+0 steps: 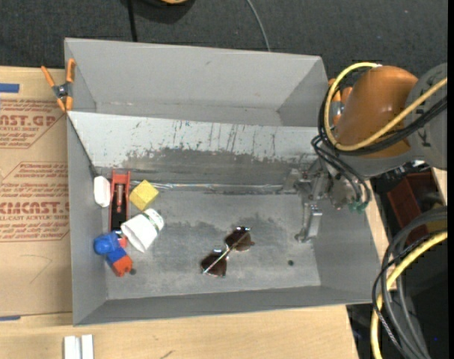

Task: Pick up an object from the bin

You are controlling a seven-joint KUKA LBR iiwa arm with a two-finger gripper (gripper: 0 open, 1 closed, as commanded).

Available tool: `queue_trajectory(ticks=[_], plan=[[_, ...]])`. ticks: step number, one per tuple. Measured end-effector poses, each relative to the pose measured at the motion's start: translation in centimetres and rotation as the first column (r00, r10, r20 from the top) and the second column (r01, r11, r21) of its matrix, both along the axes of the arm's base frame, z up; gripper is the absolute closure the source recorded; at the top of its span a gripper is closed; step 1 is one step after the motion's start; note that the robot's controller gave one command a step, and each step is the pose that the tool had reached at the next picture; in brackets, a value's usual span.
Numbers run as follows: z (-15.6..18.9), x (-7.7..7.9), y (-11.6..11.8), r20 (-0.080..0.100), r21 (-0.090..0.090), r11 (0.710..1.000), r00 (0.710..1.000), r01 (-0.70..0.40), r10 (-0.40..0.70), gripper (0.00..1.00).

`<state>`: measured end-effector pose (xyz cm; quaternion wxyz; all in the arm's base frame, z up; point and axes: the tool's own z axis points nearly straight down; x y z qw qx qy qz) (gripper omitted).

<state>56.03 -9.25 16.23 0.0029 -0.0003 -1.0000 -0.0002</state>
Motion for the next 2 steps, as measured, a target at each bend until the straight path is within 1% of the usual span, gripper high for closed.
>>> queue_trajectory(ticks=[1, 2], plan=[[0.47, 0.19, 0.04, 0.008, -0.001, 1.000, 1.000, -0.001, 0.001, 1.00], [0.47, 0.19, 0.04, 0.008, -0.001, 1.000, 1.000, -0.002, 0.002, 1.00]])
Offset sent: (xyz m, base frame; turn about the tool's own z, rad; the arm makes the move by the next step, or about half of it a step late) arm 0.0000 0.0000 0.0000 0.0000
